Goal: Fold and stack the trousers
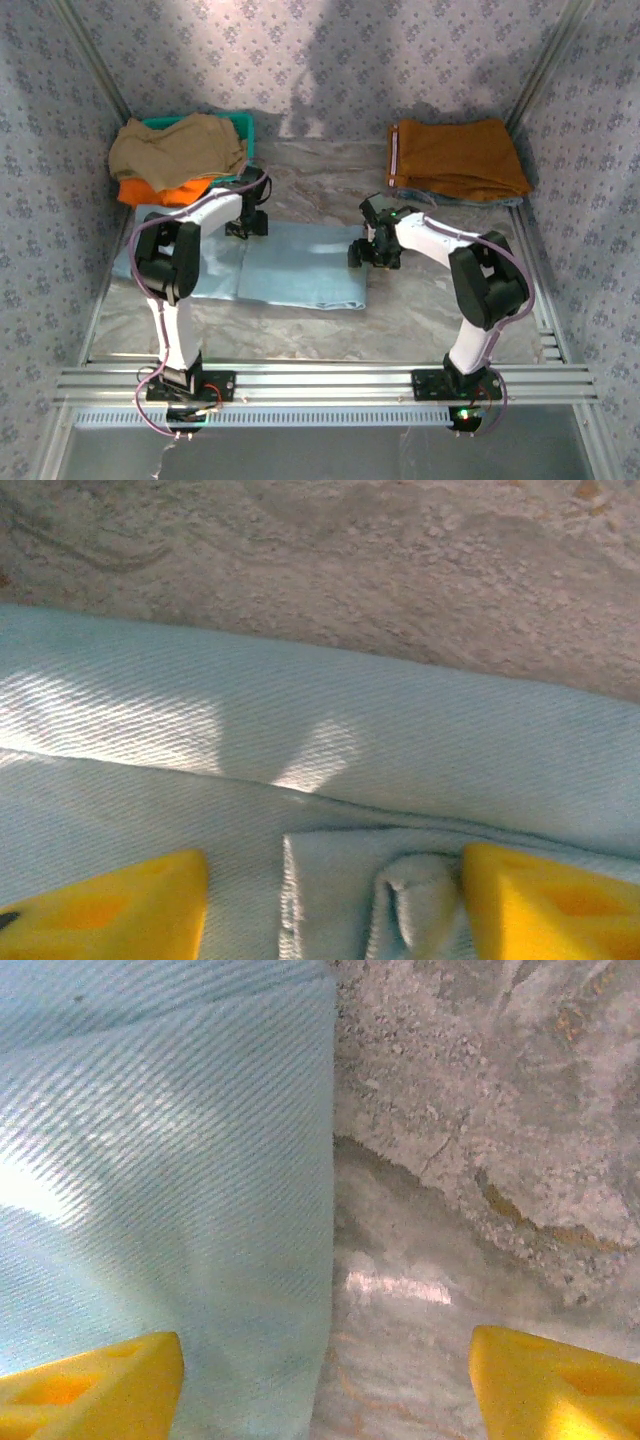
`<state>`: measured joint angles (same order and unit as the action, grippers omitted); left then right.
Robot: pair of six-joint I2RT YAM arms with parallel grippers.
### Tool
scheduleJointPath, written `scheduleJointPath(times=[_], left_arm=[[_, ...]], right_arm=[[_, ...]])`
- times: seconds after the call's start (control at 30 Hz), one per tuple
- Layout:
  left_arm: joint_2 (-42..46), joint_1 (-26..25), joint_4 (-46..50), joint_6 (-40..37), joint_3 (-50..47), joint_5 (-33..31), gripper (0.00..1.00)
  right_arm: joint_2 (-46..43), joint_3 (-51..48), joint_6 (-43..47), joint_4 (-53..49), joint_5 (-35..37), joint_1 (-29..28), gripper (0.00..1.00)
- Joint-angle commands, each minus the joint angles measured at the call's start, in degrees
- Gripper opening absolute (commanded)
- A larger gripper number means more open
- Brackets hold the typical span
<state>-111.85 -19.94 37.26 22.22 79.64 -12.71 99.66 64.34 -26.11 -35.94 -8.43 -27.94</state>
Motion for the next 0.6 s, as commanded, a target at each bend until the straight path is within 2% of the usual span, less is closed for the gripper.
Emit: scheduleJointPath(times=[0.0, 0.07, 0.13, 0.17, 0.2, 0.27, 0.33, 0.4, 0.57], left_arm=[[6.0, -0.3, 0.3, 0.9, -0.9, 0.5, 0.82], [9.8, -1.9, 2.1, 2.0, -1.1, -0.2, 0.85], [12.4, -4.0, 4.3, 2.9, -1.6, -0.3, 0.85], [13.5, -5.3, 5.0, 3.4, -1.7, -0.6, 0.83], [14.1, -6.2, 5.4, 4.0, -2.1, -0.7, 0.81], [15.3, -8.0, 4.1, 6.1, -4.4, 1.1, 0.74], [15.7, -9.3, 2.0, 7.2, -7.9, 3.1, 0.67], [15.1, -9.7, -1.4, 8.6, -11.0, 3.4, 0.57], [12.9, -8.7, -7.4, 9.4, -17.8, 3.6, 0.57]], right_arm=[[-5.1, -0.7, -0.5, -2.3, -3.2, 1.1, 0.77], [-7.0, 0.2, -1.1, -2.6, -3.3, 1.0, 0.76], [-7.5, 1.2, -2.0, -1.6, -4.7, 0.6, 0.71], [-7.0, 1.8, -2.4, -0.5, -5.6, 0.3, 0.63], [-6.1, 2.5, -3.0, 0.5, -6.2, -0.1, 0.5], [-2.6, 5.0, -3.8, 2.5, -6.9, -0.5, 0.22], [1.9, 7.8, -4.1, 3.9, -7.4, -0.2, 0.08], [6.3, 10.1, -4.3, 4.9, -7.8, 0.5, 0.01], [14.9, 13.9, -4.0, 3.9, -6.7, 2.2, 0.01]])
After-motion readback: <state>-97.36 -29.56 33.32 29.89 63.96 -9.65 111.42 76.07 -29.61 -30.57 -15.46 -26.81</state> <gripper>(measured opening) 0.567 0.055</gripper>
